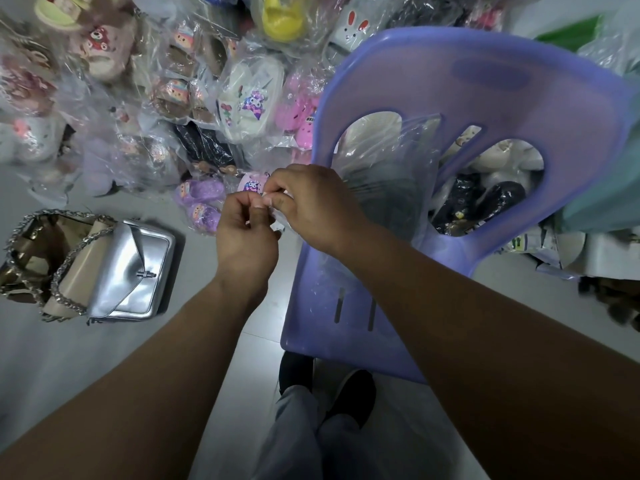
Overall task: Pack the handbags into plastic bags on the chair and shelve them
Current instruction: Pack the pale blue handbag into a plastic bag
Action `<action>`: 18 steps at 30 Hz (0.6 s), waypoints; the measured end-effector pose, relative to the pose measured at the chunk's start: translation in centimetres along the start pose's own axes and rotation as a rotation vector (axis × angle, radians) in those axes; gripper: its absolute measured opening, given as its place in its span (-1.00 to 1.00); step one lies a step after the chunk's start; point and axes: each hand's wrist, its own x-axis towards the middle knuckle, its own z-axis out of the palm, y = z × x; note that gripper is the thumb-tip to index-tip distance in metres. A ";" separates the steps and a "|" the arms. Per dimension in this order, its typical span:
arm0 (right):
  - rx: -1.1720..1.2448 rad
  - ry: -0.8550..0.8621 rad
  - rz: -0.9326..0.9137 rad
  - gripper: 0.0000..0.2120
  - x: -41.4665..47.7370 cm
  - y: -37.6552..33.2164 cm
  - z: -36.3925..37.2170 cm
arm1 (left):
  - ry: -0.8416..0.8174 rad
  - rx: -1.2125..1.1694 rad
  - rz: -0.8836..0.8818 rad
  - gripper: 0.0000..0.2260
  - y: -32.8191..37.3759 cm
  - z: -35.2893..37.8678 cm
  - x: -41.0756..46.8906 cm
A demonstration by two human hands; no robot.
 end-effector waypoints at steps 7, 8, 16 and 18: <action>-0.298 -0.115 0.028 -0.89 -0.4 0.9 -1.8 | 0.156 -0.267 -0.253 -0.84 1.0 0.9 0.6; -0.353 -0.118 0.028 -0.88 -0.6 1.2 -2.0 | 0.163 -0.279 -0.282 -0.85 1.0 0.9 0.6; -0.407 -0.010 0.014 -0.85 -0.9 1.8 -3.3 | 0.278 0.371 0.225 -0.84 0.9 1.5 0.3; -0.375 0.032 0.018 -0.84 -0.8 1.9 -3.7 | 0.185 0.643 0.504 -0.70 1.3 1.9 0.1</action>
